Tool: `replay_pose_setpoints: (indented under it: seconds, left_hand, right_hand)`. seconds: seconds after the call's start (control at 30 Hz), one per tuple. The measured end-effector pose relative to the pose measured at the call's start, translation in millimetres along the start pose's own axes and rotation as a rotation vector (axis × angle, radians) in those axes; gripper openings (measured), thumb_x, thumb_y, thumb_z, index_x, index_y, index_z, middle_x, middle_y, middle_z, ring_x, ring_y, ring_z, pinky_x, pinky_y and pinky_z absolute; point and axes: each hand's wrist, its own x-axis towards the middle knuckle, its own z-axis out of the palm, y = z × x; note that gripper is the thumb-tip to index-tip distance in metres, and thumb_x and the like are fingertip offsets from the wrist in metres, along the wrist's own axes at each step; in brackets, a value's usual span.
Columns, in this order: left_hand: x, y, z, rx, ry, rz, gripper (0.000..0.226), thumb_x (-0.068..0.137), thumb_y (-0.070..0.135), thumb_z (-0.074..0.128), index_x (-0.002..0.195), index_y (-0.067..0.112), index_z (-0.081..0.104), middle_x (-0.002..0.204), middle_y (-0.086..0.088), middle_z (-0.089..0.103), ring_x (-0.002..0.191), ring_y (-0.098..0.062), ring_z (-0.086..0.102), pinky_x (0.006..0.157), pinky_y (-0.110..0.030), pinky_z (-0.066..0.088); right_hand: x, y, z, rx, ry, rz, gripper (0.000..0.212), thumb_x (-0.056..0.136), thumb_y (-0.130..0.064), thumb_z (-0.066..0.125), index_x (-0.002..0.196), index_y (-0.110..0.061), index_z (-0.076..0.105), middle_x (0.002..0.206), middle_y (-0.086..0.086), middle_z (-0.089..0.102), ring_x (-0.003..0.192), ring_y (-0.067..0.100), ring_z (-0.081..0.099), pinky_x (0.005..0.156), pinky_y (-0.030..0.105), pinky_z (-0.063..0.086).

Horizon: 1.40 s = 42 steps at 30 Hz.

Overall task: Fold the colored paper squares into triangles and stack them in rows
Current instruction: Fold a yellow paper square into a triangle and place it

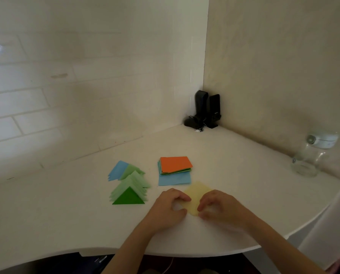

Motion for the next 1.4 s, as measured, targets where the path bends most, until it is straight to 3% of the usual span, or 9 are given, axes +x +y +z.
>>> replay_pose_setpoints:
  seconds: [0.07,0.2,0.33,0.47,0.57,0.7,0.9,1.13,1.4]
  left_hand:
    - [-1.4,1.6,-0.2,-0.001,-0.006,0.006,0.038,0.074,0.009,0.062,0.101,0.035,0.059,0.106,0.016,0.055,0.104,0.003,0.047,0.087,-0.003,0.031]
    - [-7.0,4.6,6.8,0.041,0.081,0.039,0.039,0.064,0.020,0.053,0.096,0.041,0.058,0.101,0.020,0.057,0.099,0.000,0.048,0.090,-0.018,0.037]
    - [-14.4,2.7,14.5,0.150,0.179,0.165,0.041,0.062,0.016,0.050,0.095,0.037,0.061,0.098,0.021,0.057,0.093,-0.008,0.048,0.083,-0.031,0.041]
    - [-15.0,3.1,15.6,0.273,0.208,0.228,0.026,0.074,0.014,0.054,0.090,0.032,0.063,0.096,0.020,0.056,0.088,-0.003,0.045,0.075,-0.024,0.035]
    - [-14.6,5.7,16.4,0.288,0.229,0.259,0.012,0.082,0.019,0.056,0.086,0.027,0.064,0.091,0.013,0.060,0.084,-0.004,0.047,0.076,-0.024,0.040]
    - [-16.4,9.3,18.3,0.303,0.229,0.271,0.008,0.083,0.020,0.057,0.085,0.022,0.065,0.090,0.010,0.060,0.086,-0.006,0.048,0.075,-0.019,0.040]
    - [-15.8,8.8,19.6,0.266,0.234,0.225,0.008,0.082,0.027,0.061,0.081,0.021,0.065,0.085,0.012,0.059,0.082,-0.004,0.050,0.073,-0.020,0.042]
    - [-9.8,14.1,23.1,0.228,0.265,0.094,0.019,0.080,0.040,0.066,0.076,0.021,0.062,0.079,0.012,0.052,0.075,-0.004,0.047,0.066,-0.011,0.034]
    - [-3.7,17.5,32.5,0.342,0.272,0.013,0.032,0.078,0.059,0.059,0.075,0.028,0.049,0.080,0.012,0.045,0.080,-0.006,0.043,0.068,-0.018,0.037]
  right_hand:
    - [-2.9,-1.5,11.1,-0.117,0.041,0.018,0.010,0.068,-0.059,0.062,0.070,-0.053,0.055,0.103,-0.025,0.048,0.100,-0.008,0.045,0.095,0.028,0.033]
    - [-4.8,-5.6,20.5,-0.219,0.108,0.010,0.017,0.082,-0.049,0.058,0.069,-0.050,0.047,0.108,-0.020,0.044,0.105,0.000,0.039,0.092,0.030,0.026]
    - [-5.1,-3.2,7.0,-0.139,0.006,-0.055,0.009,0.073,-0.060,0.048,0.070,-0.053,0.053,0.104,-0.025,0.047,0.104,-0.001,0.045,0.096,0.030,0.034]
    - [-7.7,-1.4,-12.6,-0.095,-0.021,-0.139,0.019,0.077,-0.048,0.061,0.082,-0.030,0.065,0.105,-0.014,0.058,0.102,-0.003,0.053,0.091,0.013,0.038]
    - [-8.1,2.4,-14.7,-0.161,-0.009,-0.098,0.010,0.066,-0.061,0.051,0.067,-0.052,0.055,0.104,-0.022,0.057,0.099,-0.005,0.054,0.094,0.028,0.042]
    - [-15.8,8.9,-10.2,-0.130,0.111,-0.111,0.008,0.066,-0.058,0.055,0.069,-0.051,0.057,0.097,-0.025,0.059,0.093,-0.006,0.056,0.090,0.029,0.045]
    - [-26.8,16.5,0.1,-0.211,0.158,-0.142,0.030,0.073,-0.061,0.055,0.087,-0.037,0.068,0.106,-0.027,0.057,0.100,-0.008,0.054,0.092,0.032,0.044]
    - [-18.8,13.4,17.8,-0.149,0.374,-0.017,0.027,0.069,-0.066,0.047,0.063,-0.042,0.058,0.092,-0.029,0.054,0.089,-0.008,0.053,0.087,0.035,0.046]
    - [-13.7,11.7,25.6,-0.181,0.432,0.058,0.028,0.074,-0.047,0.069,0.057,-0.043,0.048,0.093,-0.025,0.049,0.090,-0.006,0.047,0.087,0.033,0.042]
